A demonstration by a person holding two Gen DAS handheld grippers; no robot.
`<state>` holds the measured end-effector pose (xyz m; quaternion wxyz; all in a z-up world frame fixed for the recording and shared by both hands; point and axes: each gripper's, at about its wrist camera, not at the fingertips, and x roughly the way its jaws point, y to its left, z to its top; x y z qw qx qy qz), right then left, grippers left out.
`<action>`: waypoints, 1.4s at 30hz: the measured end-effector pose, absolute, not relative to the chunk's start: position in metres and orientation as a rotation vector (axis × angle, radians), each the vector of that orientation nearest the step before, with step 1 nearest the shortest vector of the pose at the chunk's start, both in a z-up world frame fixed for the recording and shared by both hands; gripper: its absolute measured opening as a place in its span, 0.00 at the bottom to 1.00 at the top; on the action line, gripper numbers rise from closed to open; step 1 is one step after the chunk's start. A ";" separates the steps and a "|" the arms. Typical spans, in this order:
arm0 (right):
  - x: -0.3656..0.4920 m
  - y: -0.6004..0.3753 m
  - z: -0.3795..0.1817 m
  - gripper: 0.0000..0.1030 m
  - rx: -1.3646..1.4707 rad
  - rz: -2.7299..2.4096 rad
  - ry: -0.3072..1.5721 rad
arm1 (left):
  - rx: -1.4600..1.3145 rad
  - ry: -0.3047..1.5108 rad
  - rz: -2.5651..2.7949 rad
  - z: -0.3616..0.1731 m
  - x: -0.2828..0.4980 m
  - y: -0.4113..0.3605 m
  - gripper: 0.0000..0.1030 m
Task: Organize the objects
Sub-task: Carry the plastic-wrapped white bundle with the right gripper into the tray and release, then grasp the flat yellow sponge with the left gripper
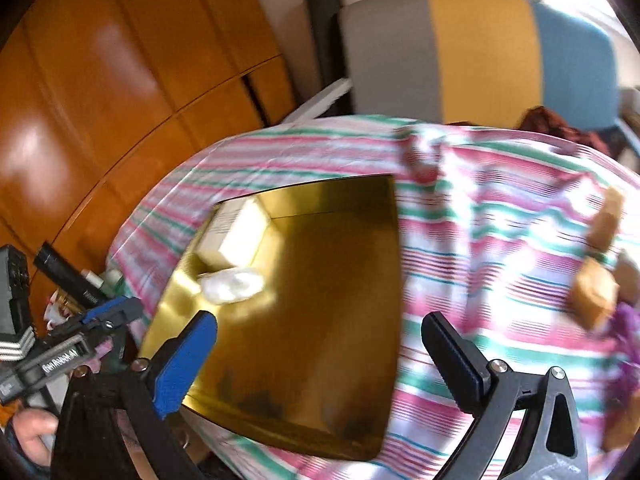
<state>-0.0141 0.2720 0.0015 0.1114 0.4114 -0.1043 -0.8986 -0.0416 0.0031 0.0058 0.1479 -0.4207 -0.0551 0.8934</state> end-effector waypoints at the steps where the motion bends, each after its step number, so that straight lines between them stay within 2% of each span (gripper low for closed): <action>1: -0.009 0.286 0.002 1.00 1.210 -2.665 -0.326 | -1.201 -0.133 2.548 0.008 -0.043 0.014 0.58; 9: 0.040 0.425 0.007 1.00 1.230 -2.932 -0.509 | -1.126 0.078 2.413 0.026 -0.046 0.103 0.58; 14: 0.067 0.512 0.008 1.00 1.229 -3.119 -0.698 | -1.067 0.234 2.321 0.033 -0.045 0.176 0.65; 20: 0.087 0.570 0.001 1.00 1.215 -3.219 -0.825 | -1.061 0.340 2.184 0.025 -0.049 0.263 0.65; 24: 0.100 0.595 -0.006 1.00 1.124 -3.179 -1.091 | -1.067 0.410 2.087 0.008 -0.054 0.316 0.67; 27: 0.111 0.612 -0.012 1.00 1.045 -3.144 -1.298 | -1.086 0.456 2.037 -0.011 -0.060 0.351 0.73; 30: 0.116 0.622 -0.020 1.00 1.023 -3.066 -1.463 | -1.131 0.455 1.994 -0.028 -0.070 0.377 0.74; 32: 0.116 0.622 -0.021 1.00 1.016 -3.054 -1.477 | -1.140 0.466 1.979 -0.038 -0.075 0.392 0.74; 34: 0.112 0.619 -0.020 1.00 1.039 -3.049 -1.446 | -1.140 0.487 1.966 -0.045 -0.077 0.405 0.80; 42: 0.104 0.614 -0.024 1.00 1.092 -3.027 -1.375 | -1.217 0.491 1.913 -0.076 -0.093 0.436 0.80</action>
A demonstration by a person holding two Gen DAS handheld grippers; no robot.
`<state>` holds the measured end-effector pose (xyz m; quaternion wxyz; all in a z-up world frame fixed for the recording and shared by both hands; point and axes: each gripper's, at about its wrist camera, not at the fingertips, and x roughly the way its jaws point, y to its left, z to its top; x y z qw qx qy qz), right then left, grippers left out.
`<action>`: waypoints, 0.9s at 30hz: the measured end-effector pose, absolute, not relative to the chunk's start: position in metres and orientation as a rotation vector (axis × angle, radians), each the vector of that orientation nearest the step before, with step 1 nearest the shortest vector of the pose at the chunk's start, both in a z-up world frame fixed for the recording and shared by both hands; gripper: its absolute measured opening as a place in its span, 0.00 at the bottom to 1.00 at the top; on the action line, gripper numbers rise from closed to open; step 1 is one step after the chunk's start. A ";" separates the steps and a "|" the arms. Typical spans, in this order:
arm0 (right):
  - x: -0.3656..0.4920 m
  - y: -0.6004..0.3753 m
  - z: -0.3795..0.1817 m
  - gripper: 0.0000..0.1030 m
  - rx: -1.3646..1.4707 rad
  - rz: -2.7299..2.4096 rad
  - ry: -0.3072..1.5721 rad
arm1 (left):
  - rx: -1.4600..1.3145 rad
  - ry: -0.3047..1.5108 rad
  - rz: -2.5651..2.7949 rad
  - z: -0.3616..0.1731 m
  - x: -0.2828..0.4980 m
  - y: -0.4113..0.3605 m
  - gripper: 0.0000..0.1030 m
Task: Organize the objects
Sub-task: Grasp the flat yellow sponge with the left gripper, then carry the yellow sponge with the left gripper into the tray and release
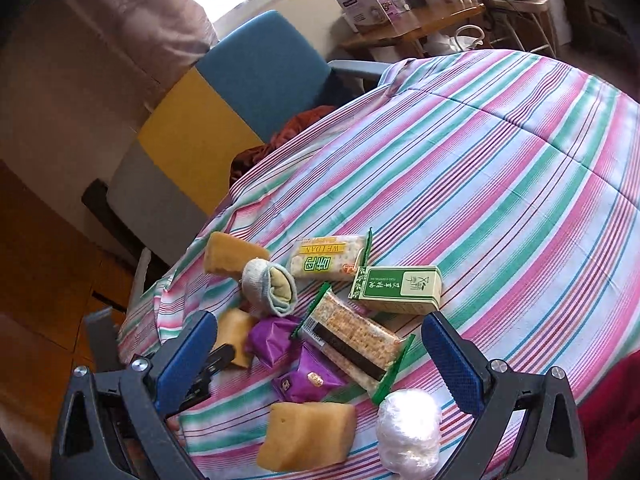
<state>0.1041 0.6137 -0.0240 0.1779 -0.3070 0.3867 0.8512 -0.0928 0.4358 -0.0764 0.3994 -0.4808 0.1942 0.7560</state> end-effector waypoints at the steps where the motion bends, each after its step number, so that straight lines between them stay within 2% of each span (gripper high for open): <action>1: 0.104 0.614 -0.025 1.00 -0.872 2.409 1.096 | -1.234 0.479 1.909 -0.080 -0.096 0.438 0.80; 2: 0.103 0.613 -0.025 1.00 -0.877 2.408 1.089 | -1.245 0.466 1.911 -0.083 -0.099 0.439 0.79; 4: 0.101 0.610 -0.024 1.00 -0.895 2.410 1.053 | -1.265 0.427 1.915 -0.088 -0.104 0.436 0.62; 5: 0.097 0.605 -0.024 1.00 -0.924 2.414 1.010 | -1.254 0.409 1.926 -0.088 -0.105 0.433 0.61; 6: 0.093 0.601 -0.025 1.00 -0.955 2.419 0.970 | -1.258 0.388 1.917 -0.087 -0.105 0.431 0.55; 18: 0.057 0.534 -0.023 1.00 -1.183 2.542 0.399 | -1.242 0.314 2.020 -0.084 -0.059 0.358 0.54; 22: 0.051 0.516 -0.025 1.00 -1.235 2.579 0.274 | -1.226 0.311 2.038 -0.085 -0.050 0.344 0.54; 27: 0.050 0.507 -0.026 1.00 -1.248 2.599 0.207 | -1.223 0.317 2.050 -0.086 -0.047 0.348 0.55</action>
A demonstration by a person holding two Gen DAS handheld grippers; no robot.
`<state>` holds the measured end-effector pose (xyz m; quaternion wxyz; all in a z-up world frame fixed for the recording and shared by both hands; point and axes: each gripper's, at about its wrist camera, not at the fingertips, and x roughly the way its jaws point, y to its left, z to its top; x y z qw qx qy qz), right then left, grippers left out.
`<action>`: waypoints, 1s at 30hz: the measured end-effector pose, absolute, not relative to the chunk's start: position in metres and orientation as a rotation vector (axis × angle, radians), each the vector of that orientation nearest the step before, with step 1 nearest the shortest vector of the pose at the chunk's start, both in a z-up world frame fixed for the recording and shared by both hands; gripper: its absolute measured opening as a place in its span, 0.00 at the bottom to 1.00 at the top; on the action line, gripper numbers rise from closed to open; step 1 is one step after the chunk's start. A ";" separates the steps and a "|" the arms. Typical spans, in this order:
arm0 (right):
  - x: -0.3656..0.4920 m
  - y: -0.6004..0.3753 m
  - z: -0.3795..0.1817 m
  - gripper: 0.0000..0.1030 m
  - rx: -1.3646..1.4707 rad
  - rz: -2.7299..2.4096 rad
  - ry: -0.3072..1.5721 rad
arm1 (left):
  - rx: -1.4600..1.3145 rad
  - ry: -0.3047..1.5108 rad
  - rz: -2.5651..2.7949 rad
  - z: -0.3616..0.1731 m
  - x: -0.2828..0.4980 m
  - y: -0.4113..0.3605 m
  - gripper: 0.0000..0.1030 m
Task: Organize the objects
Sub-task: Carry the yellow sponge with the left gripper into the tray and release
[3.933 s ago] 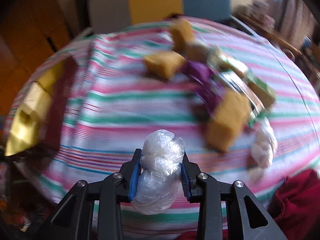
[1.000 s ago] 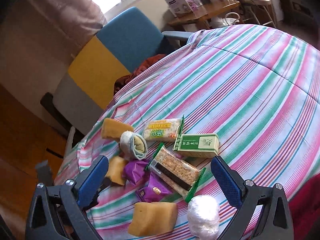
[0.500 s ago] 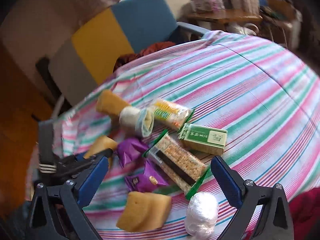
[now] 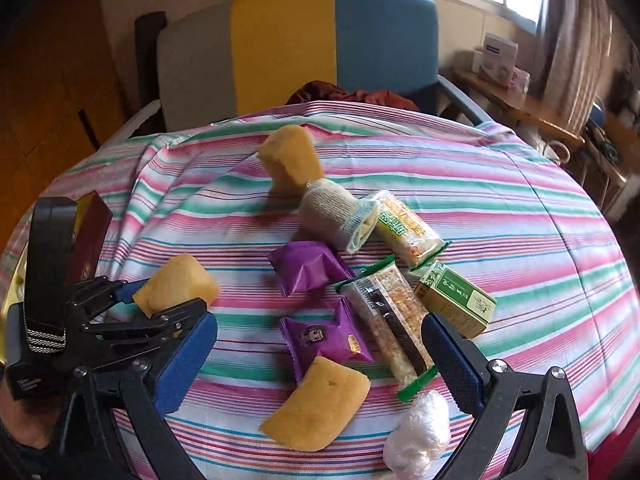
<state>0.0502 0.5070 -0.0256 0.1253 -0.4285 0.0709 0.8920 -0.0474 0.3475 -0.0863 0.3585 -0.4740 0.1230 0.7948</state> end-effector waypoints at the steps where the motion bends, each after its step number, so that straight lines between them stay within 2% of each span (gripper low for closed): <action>1: 0.050 0.506 -0.025 1.00 -1.247 2.600 0.202 | -1.223 0.318 2.052 -0.087 -0.048 0.351 0.55; 14: 0.050 0.504 -0.025 1.00 -1.246 2.598 0.178 | -1.208 0.346 2.062 -0.088 -0.046 0.353 0.55; 19: 0.049 0.511 -0.028 1.00 -1.267 2.593 0.244 | -1.190 0.327 2.064 -0.075 -0.042 0.344 0.54; 25: 0.051 0.528 -0.030 1.00 -1.280 2.598 0.420 | -1.092 0.257 2.077 -0.035 -0.026 0.317 0.54; 27: 0.053 0.538 -0.031 1.00 -1.277 2.597 0.532 | -1.068 0.241 2.079 -0.024 -0.020 0.308 0.54; 30: 0.062 0.565 -0.032 1.00 -1.222 2.575 0.812 | -1.049 0.207 2.079 -0.010 -0.011 0.287 0.54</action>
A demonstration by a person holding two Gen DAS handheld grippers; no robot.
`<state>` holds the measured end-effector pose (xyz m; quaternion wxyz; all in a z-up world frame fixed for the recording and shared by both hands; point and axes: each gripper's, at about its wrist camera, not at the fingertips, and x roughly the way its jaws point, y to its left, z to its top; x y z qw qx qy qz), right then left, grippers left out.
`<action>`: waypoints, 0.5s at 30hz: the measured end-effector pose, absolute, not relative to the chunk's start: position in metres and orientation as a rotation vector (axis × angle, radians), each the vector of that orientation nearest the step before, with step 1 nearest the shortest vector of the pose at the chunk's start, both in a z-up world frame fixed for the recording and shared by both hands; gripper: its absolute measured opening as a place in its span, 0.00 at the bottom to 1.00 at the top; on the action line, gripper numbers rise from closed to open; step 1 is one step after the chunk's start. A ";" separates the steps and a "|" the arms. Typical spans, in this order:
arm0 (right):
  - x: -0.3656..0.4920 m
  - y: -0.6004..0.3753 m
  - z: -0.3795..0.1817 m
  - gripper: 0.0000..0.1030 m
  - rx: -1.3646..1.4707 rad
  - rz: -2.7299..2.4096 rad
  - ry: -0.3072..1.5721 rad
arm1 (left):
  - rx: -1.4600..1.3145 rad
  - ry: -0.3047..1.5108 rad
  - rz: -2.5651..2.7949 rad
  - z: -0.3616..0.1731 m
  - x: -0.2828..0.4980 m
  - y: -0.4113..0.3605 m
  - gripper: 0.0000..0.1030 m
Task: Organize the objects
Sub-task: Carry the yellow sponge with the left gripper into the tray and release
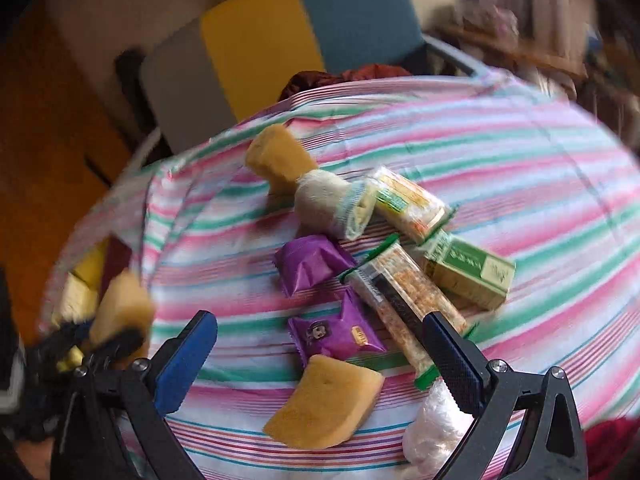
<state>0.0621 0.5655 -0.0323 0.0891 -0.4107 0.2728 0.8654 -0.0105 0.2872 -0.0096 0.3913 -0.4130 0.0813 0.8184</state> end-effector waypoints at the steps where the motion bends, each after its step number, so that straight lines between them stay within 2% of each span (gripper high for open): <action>1: 0.065 0.574 -0.034 1.00 -1.206 2.572 0.908 | -1.041 0.195 2.079 -0.005 -0.007 0.278 0.54; 2: 0.068 0.581 -0.036 1.00 -1.187 2.560 0.999 | -1.036 0.188 2.079 -0.001 -0.005 0.273 0.54; 4: 0.069 0.583 -0.036 1.00 -1.181 2.557 1.033 | -1.023 0.166 2.083 0.006 0.001 0.257 0.54; 9: 0.059 0.569 -0.036 1.00 -1.265 2.562 0.903 | -0.989 0.132 2.115 0.016 0.012 0.217 0.54; 13: 0.059 0.574 -0.036 0.99 -1.234 2.521 0.876 | -0.974 0.098 2.155 0.021 0.012 0.182 0.54; 15: 0.059 0.579 -0.040 0.90 -1.245 2.490 0.867 | -0.966 0.089 2.190 0.023 0.012 0.164 0.54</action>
